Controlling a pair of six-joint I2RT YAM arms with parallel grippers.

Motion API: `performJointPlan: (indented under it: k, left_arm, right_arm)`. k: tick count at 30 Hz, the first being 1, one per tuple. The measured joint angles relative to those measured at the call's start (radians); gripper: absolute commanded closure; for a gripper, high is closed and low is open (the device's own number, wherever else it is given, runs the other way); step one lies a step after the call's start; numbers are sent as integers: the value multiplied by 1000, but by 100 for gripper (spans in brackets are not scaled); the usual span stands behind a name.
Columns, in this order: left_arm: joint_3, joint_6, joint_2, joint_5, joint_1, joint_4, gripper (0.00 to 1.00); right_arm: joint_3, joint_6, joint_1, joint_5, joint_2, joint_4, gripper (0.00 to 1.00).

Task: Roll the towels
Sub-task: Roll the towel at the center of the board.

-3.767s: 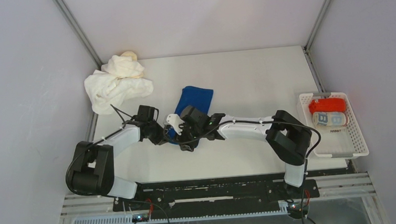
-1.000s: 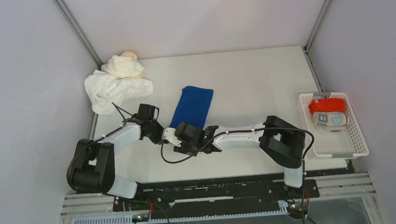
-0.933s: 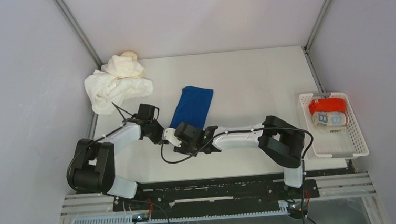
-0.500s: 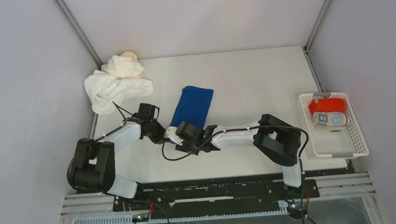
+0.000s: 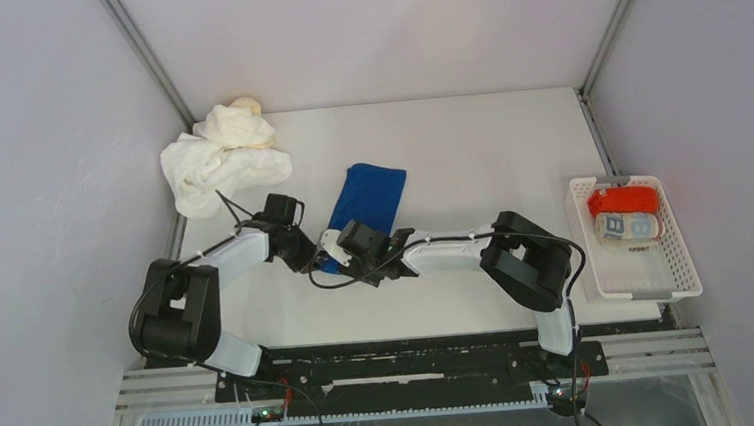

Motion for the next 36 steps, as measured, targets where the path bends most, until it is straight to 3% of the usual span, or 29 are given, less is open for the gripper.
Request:
performJointPlan:
  k: [3, 8, 15, 23, 36]
  left_arm:
    - [8, 3, 6, -2, 0, -10, 78]
    - [14, 8, 9, -5, 0, -16, 78]
    - [14, 8, 9, -6, 0, -16, 78]
    - [14, 9, 9, -6, 0, -16, 78]
    - [14, 18, 9, -6, -1, -16, 78]
  right_arm:
    - [3, 5, 2, -7, 2, -6, 69]
    - [5, 13, 7, -21, 2, -10, 56]
    - [-5, 38, 5, -103, -34, -60, 51]
    - [7, 66, 4, -172, -121, -72, 62]
    - [32, 143, -52, -224, -69, -59, 78]
